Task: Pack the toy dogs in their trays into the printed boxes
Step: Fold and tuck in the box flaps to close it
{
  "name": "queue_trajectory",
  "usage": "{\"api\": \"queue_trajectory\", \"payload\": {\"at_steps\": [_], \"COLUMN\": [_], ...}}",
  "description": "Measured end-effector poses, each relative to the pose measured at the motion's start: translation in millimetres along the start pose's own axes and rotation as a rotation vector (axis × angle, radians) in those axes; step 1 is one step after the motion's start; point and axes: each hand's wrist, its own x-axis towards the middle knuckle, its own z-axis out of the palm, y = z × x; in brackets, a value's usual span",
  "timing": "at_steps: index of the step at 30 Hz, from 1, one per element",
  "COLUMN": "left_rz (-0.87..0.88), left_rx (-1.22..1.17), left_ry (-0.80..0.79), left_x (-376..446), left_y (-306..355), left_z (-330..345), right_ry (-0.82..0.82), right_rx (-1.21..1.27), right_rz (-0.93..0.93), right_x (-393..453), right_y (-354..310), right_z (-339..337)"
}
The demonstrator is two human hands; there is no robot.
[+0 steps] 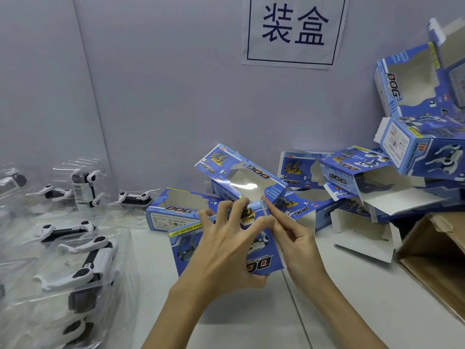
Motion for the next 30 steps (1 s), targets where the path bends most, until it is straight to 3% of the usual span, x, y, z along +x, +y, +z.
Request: {"api": "queue_trajectory", "payload": {"at_steps": [10,17,21,27,30], "left_rz": [-0.031,-0.047,-0.053,-0.132,-0.202], "left_rx": [-0.142,-0.126,-0.118,-0.189,-0.278], "left_ry": [0.039,0.051,0.099,0.173,0.211], "left_x": [0,1,1,0,1], "left_y": [-4,-4,-5,-13,-14], "left_z": [-1,1,2,-3,-7], "right_ry": [-0.123,-0.188,-0.236,0.088,0.205], "right_rx": [0.016,-0.109,0.016,-0.233,-0.236], "right_rz": [0.042,-0.04,0.0,-0.277,-0.36], "right_x": [-8,-8,-4,-15,-19], "right_y": [-6,-1,0,10,10], "right_z": [13,17,5,20,27]}}
